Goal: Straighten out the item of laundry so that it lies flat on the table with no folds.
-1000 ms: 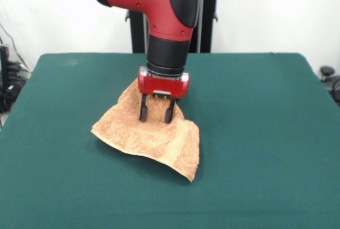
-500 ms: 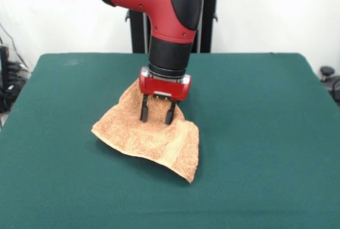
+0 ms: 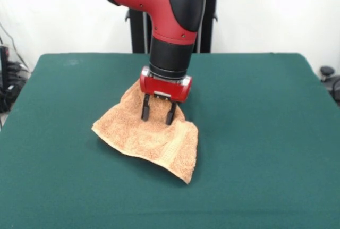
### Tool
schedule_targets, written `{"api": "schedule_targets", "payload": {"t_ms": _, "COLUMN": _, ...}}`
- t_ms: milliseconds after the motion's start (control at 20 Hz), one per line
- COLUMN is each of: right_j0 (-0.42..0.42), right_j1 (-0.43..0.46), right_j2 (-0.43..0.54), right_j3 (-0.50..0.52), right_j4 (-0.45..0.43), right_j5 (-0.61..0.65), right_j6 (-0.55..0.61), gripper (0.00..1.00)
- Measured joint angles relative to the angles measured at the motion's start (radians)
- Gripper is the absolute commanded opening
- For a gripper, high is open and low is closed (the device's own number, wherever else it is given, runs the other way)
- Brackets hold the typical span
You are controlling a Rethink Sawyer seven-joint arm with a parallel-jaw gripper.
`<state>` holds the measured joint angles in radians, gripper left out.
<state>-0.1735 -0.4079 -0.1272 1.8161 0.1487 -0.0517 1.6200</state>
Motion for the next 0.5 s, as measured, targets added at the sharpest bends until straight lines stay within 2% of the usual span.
{"api": "schedule_targets", "payload": {"t_ms": 500, "right_j0": 0.007, "right_j1": 0.000, "right_j2": 0.002, "right_j3": 0.033, "right_j4": 0.077, "right_j5": -0.042, "right_j6": 0.002, "gripper": 1.00}}
